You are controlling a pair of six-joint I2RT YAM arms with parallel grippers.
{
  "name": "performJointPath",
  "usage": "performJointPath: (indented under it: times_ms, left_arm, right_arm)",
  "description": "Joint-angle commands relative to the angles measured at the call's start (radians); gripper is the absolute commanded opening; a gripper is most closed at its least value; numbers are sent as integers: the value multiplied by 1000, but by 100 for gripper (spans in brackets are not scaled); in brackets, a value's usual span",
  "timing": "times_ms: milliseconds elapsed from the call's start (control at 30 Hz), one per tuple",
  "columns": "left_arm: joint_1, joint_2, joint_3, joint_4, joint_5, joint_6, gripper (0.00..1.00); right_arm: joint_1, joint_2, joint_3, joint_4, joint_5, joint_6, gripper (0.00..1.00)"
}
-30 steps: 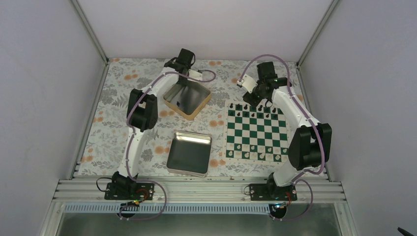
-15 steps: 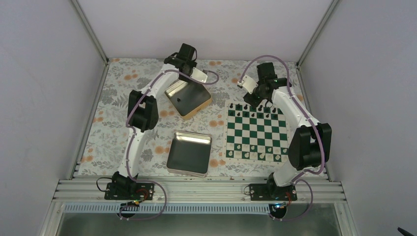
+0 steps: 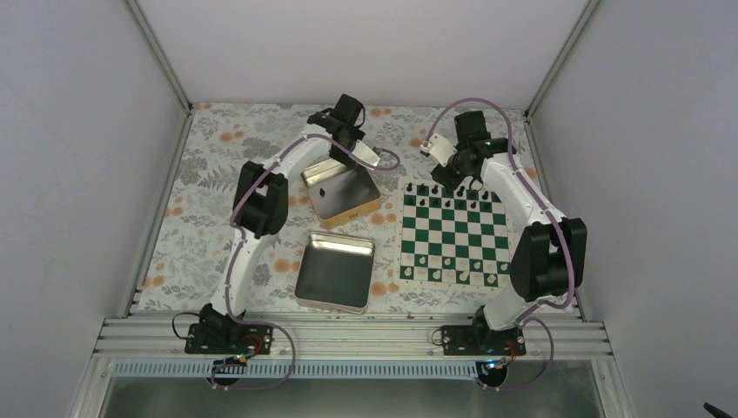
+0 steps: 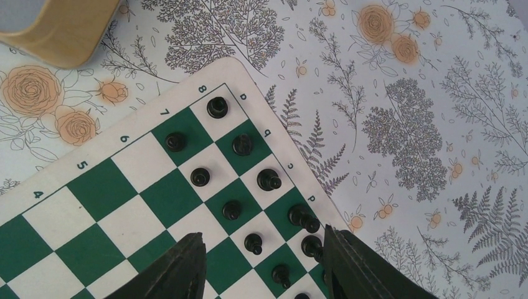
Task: Set up the chess pieces on the board
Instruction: Adjust the storage box at the center of the board.
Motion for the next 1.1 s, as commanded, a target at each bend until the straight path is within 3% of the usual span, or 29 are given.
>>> performJointPath:
  times_ms: [0, 567, 700, 1067]
  left_arm:
    - [-29, -48, 6, 18, 58, 16, 2]
    - [-102, 16, 138, 16, 67, 49, 3]
    - [-114, 49, 196, -25, 27, 57, 12]
    - [-107, 60, 188, -75, -5, 47, 11]
  right_arm:
    - [-3, -7, -9, -1, 3, -4, 50]
    - [-9, -13, -9, -6, -5, -8, 50]
    - [-8, -12, -9, -7, -8, -7, 50]
    - [-11, -21, -6, -10, -8, -5, 50]
